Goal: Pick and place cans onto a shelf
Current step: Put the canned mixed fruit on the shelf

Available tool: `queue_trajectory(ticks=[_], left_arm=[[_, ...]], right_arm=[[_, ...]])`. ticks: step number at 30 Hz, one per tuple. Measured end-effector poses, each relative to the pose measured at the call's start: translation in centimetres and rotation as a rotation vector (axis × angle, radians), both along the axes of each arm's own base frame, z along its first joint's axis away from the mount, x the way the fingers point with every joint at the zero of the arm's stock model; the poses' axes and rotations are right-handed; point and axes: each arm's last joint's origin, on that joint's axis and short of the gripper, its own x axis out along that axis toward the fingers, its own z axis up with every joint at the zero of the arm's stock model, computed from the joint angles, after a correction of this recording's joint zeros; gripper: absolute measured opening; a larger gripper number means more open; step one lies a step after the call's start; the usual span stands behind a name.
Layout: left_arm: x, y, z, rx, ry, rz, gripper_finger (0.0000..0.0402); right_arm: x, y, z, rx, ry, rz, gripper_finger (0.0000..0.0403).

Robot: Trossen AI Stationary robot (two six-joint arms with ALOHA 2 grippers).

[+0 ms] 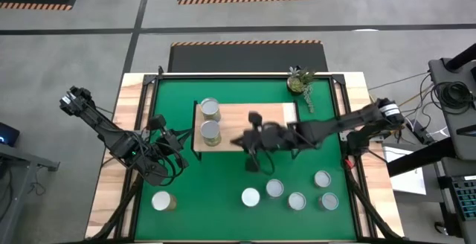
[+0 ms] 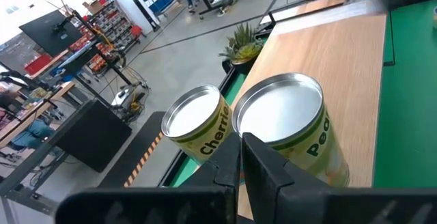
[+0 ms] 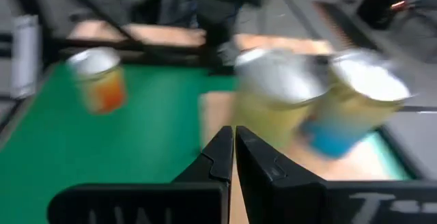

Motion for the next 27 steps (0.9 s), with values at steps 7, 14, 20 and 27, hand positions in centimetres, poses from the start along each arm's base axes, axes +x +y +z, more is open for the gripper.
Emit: queue_trajectory(ticks=[7,14,20,27], left_arm=[[0.0,0.0,0.0,-0.007,-0.008,0.0,0.0],[0.4,-0.3,0.3,-0.074,-0.037,-0.026,0.0],[0.9,-0.8,0.7,-0.173,-0.084,-0.072,0.0],[1.2,-1.1,1.1,-0.219,-0.144,-0.078,0.0]], right_arm=[[-2.5,6.4,-1.9,0.038,0.172,0.135,0.0009],[-5.5,10.4,-3.4,0.102,0.339,0.157,0.0009],[-8.3,11.5,-4.9,0.131,0.543,0.054,0.0009],[-9.5,12.5,-5.6,0.13,0.602,0.028,0.0038]])
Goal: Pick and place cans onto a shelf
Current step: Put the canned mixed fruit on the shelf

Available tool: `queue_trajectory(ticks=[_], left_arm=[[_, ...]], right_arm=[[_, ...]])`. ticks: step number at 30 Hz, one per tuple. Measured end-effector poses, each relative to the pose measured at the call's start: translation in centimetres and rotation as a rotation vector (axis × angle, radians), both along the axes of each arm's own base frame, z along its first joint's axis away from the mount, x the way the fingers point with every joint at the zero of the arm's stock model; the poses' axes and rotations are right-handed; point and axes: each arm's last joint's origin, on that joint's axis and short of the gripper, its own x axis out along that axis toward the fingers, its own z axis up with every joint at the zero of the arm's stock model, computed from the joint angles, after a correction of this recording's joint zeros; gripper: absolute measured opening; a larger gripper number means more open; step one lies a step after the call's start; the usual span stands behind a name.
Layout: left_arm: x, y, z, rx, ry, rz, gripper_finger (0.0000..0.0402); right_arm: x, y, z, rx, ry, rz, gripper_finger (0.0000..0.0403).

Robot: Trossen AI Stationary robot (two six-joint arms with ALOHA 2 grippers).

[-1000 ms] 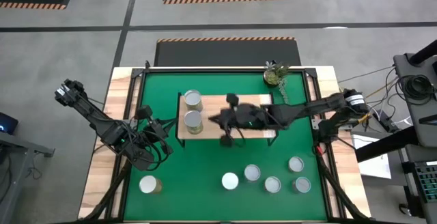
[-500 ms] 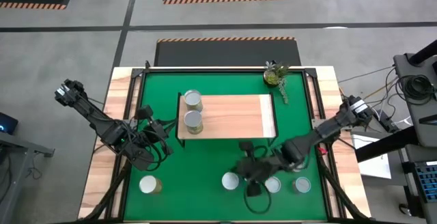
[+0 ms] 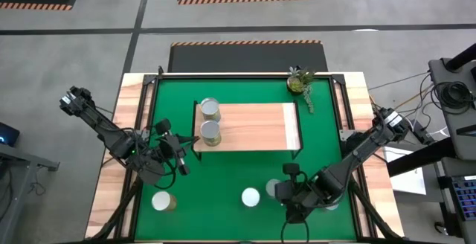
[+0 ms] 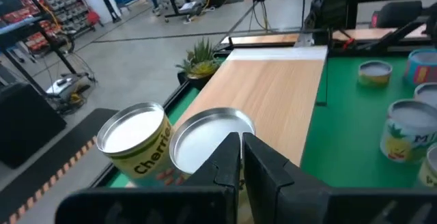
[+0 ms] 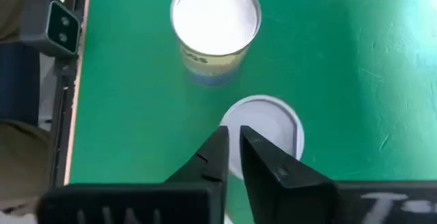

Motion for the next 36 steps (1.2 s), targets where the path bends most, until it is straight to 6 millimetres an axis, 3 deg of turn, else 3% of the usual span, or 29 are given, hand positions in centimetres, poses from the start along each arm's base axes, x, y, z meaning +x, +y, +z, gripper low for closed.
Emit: queue_trajectory(ticks=[4,14,19,22,36], left_arm=[[0.0,-0.1,0.1,-0.012,-0.011,-0.003,0.0],[-0.1,-0.2,0.1,-0.014,-0.012,-0.009,0.0],[-0.1,-0.2,0.0,-0.014,-0.011,-0.009,0.0],[-0.1,-0.2,0.0,-0.013,-0.011,-0.009,0.0],[-0.1,-0.2,0.0,-0.012,-0.01,-0.008,0.0]], right_arm=[[-0.1,0.0,-0.2,-0.002,-0.002,-0.026,0.0095],[-0.4,-0.4,-1.5,-0.023,0.021,-0.073,0.0282],[-0.6,-0.6,-2.2,-0.02,0.037,-0.101,0.0351],[-0.8,-0.7,-2.9,-0.026,0.048,-0.107,0.0368],[-1.5,-1.3,-6.4,-0.011,0.071,-0.143,0.0368]])
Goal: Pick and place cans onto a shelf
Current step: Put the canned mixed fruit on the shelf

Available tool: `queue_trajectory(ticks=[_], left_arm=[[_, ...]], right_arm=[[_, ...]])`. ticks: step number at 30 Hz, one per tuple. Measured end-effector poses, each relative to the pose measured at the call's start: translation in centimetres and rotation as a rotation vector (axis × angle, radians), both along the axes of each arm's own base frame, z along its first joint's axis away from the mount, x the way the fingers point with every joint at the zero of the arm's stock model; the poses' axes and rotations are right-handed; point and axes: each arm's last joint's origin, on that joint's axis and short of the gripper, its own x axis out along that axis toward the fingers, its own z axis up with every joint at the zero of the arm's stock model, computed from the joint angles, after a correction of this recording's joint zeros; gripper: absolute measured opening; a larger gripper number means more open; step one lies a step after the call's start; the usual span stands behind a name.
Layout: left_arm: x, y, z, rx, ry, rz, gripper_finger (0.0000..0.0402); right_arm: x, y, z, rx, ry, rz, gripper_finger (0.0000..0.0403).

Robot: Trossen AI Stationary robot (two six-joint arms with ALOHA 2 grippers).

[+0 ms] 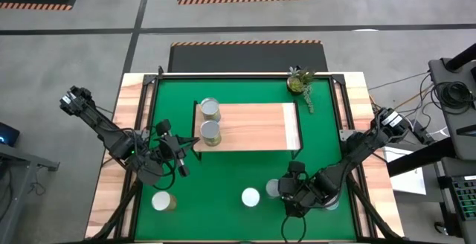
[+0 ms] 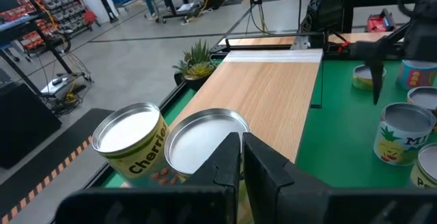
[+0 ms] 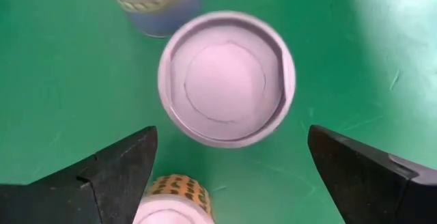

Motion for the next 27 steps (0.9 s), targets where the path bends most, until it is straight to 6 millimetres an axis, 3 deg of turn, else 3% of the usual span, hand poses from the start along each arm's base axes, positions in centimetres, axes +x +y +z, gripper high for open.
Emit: queue_trajectory(ticks=[7,15,27], left_arm=[[0.0,0.0,0.0,0.0,0.0,0.0,0.0],[0.0,0.0,0.0,0.007,0.003,-0.001,0.0],[0.0,0.0,0.0,0.008,0.003,0.0,0.0]], right_arm=[[-0.1,-0.3,-2.1,-0.002,-0.092,-0.016,0.0368],[0.4,-0.2,-2.0,-0.045,-0.189,0.015,0.0365],[0.5,-0.1,-1.9,-0.035,-0.2,0.018,0.0282]])
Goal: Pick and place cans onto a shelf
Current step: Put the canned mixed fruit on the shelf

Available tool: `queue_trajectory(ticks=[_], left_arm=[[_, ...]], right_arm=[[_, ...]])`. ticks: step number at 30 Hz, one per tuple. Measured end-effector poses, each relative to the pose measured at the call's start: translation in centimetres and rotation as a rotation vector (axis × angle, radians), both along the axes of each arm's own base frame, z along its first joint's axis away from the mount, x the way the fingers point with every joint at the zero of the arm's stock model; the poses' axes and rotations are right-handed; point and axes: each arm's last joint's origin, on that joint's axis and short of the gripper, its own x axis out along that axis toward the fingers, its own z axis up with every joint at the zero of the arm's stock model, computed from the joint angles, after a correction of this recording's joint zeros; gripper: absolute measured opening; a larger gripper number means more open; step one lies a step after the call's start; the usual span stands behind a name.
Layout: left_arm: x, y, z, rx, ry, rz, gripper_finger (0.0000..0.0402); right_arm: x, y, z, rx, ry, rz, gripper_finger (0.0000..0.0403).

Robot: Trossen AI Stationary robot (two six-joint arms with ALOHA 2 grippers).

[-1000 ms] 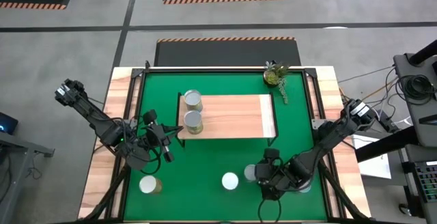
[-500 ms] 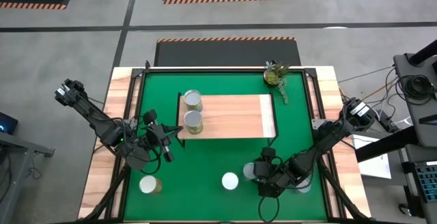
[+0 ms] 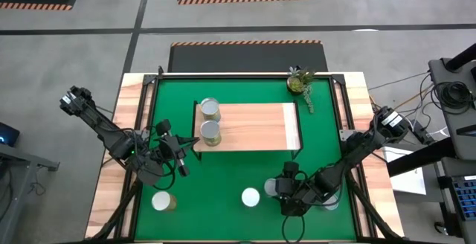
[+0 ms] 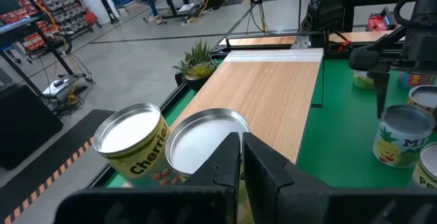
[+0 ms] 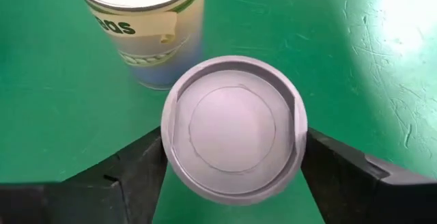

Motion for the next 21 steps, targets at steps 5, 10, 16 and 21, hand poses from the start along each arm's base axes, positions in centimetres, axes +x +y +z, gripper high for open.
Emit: queue_trajectory(ticks=[5,10,16,21], left_arm=[[0.0,0.0,0.0,0.0,0.0,0.0,0.0],[0.0,0.0,0.0,0.001,0.0,0.0,0.0],[0.0,0.0,0.0,0.004,0.002,-0.001,0.0],[0.0,0.0,0.0,0.01,0.006,-0.003,0.0]], right_arm=[[0.3,0.3,1.5,0.011,0.015,0.022,0.0282],[0.7,0.7,5.0,-0.022,0.065,0.025,0.0294],[1.6,0.2,9.7,-0.048,0.059,0.018,0.0296],[3.5,-1.6,12.5,-0.081,-0.013,0.011,0.0296]])
